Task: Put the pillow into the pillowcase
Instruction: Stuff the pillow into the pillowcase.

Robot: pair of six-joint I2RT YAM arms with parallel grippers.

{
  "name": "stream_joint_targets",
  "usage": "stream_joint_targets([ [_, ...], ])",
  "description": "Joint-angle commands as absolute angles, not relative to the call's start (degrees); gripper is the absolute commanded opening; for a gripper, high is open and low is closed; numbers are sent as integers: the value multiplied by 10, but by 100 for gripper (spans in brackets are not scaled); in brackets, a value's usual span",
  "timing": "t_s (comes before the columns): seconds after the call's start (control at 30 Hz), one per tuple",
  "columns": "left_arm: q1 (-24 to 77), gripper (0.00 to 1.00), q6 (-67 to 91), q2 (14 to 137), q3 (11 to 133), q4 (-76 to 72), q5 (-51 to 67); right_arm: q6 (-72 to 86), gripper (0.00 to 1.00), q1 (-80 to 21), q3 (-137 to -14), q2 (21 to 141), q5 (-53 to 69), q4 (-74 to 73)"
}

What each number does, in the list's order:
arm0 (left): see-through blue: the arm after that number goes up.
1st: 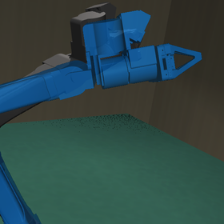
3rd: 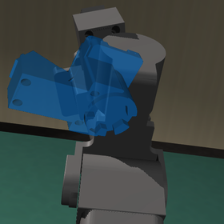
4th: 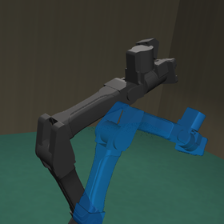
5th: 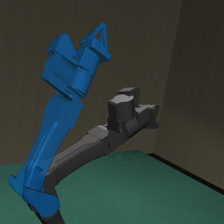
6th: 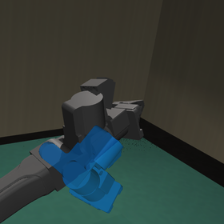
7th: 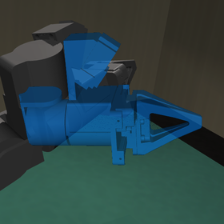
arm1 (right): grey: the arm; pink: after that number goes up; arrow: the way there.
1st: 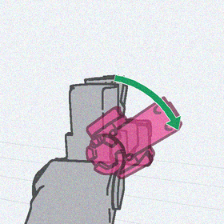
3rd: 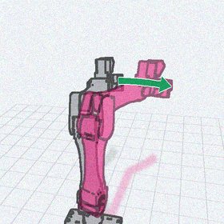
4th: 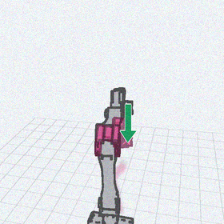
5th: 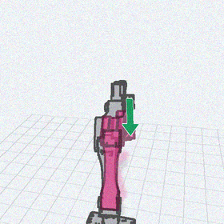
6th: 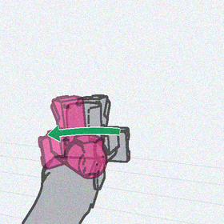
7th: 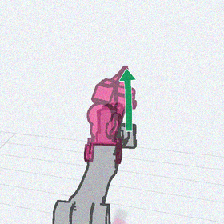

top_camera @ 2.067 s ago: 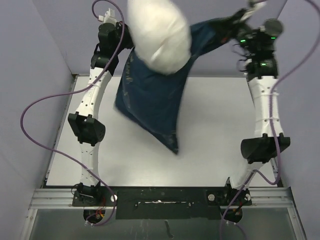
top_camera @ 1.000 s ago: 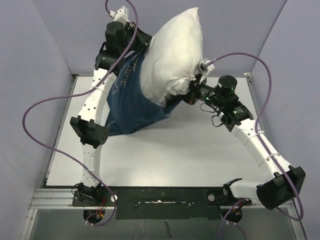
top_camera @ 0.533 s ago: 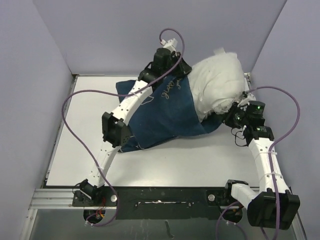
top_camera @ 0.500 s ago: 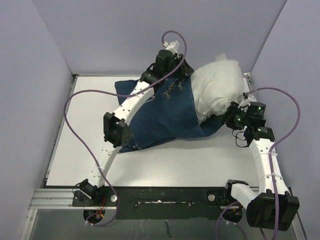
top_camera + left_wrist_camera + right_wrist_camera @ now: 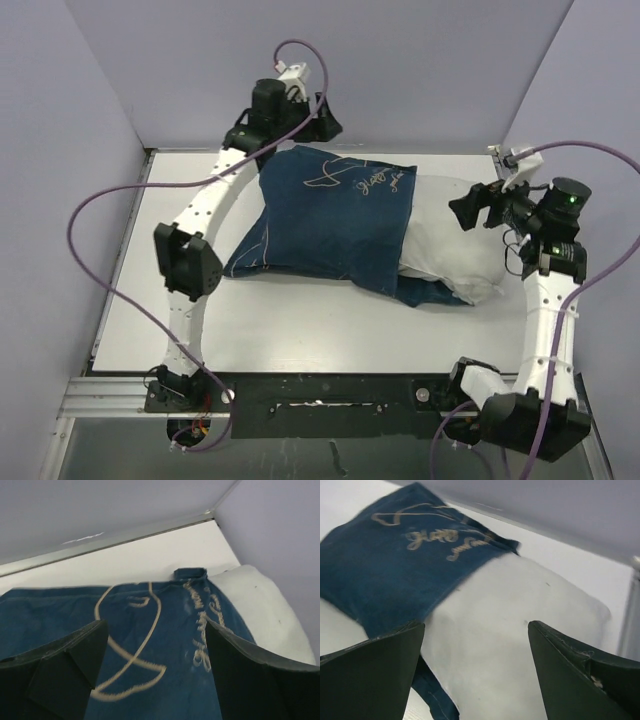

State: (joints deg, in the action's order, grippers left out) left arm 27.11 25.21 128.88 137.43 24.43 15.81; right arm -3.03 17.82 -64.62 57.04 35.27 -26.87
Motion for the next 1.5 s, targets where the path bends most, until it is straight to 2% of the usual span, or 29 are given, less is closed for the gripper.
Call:
stream_joint_targets([
  [0.0,248,77,174,1059,1173,232,202,-247,89,132,-743,690,683,-338],
  [0.07,232,73,199,968,1038,191,212,-379,93,62,-818,760,701,-474],
  [0.13,205,67,245,899,920,163,223,-573,94,-17,-891,827,657,-616],
  [0.2,176,60,274,837,808,165,237,-653,95,-81,-935,870,606,-669],
  [0.37,160,59,327,671,585,169,205,-737,100,-168,-1042,972,572,-693],
  [0.53,167,60,513,526,351,35,159,-745,100,-253,-1109,1063,547,-643],
  [0.63,178,63,574,484,248,-53,117,-722,100,-296,-1124,1099,520,-586],
  [0.77,201,66,593,502,182,-143,83,-673,99,-340,-1150,1140,505,-537],
  [0.87,240,65,599,570,141,-253,36,-634,99,-360,-1139,1154,495,-488],
  [1.0,266,64,574,671,152,-333,-9,-573,99,-381,-1122,1166,462,-418],
  [1.17,268,57,577,787,142,-475,-42,-556,99,-393,-1115,1173,435,-391],
  [1.47,260,57,563,874,145,-612,-40,-555,99,-393,-1105,1172,428,-390],
])
